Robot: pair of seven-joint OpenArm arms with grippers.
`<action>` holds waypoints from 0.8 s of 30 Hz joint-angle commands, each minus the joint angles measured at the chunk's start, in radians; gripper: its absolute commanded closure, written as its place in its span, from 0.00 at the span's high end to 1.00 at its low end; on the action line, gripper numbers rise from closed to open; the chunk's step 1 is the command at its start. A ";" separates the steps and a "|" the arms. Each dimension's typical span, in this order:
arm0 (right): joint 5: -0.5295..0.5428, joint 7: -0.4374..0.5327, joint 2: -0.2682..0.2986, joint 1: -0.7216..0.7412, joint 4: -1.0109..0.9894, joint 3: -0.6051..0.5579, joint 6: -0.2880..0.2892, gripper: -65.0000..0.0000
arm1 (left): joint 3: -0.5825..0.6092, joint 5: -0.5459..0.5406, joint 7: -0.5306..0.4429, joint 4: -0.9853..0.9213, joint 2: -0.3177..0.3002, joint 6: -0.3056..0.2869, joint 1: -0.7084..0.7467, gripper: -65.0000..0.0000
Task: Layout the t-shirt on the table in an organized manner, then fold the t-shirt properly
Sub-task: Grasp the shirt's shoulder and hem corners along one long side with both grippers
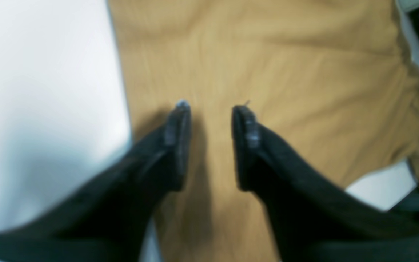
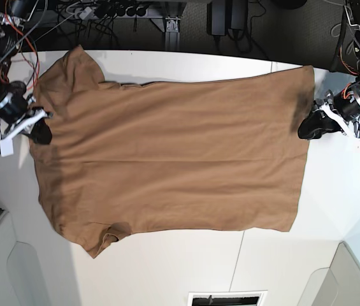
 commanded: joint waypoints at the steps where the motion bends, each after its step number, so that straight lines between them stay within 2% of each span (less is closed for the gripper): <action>1: 0.031 0.018 0.016 -0.028 0.043 0.011 0.010 0.00 | -0.011 -0.028 -0.014 0.017 -0.026 -0.007 -0.010 0.43; 3: 0.048 0.018 0.016 -0.101 0.077 0.024 0.010 0.00 | -0.012 -0.031 0.002 0.017 -0.036 -0.007 -0.007 0.46; 7: 0.085 0.018 0.015 -0.227 0.115 0.067 0.010 0.00 | -0.012 -0.055 0.033 0.017 -0.051 -0.007 0.018 0.46; 10: 0.130 -0.026 0.015 -0.292 0.121 0.105 0.010 0.00 | -0.027 -0.080 0.035 0.017 -0.055 -0.007 0.051 0.46; 12: 0.156 -0.050 0.013 -0.324 0.121 0.127 0.011 0.18 | -0.050 -0.095 0.039 0.017 -0.055 -0.007 0.077 0.47; 13: 0.161 -0.049 0.013 -0.341 0.121 0.137 0.022 0.27 | -0.064 -0.107 0.044 0.017 -0.055 -0.007 0.089 0.51; 15: 0.165 -0.049 0.013 -0.368 0.121 0.147 0.029 0.36 | -0.094 -0.124 0.050 0.017 -0.055 -0.007 0.114 0.59; 20: 0.163 -0.049 0.012 -0.406 0.121 0.146 0.028 0.42 | -0.147 -0.137 0.051 0.017 -0.055 -0.007 0.176 0.60; 24: 0.158 -0.043 -0.007 -0.405 0.121 0.146 0.028 0.43 | -0.150 -0.137 0.050 0.017 -0.053 -0.007 0.219 0.60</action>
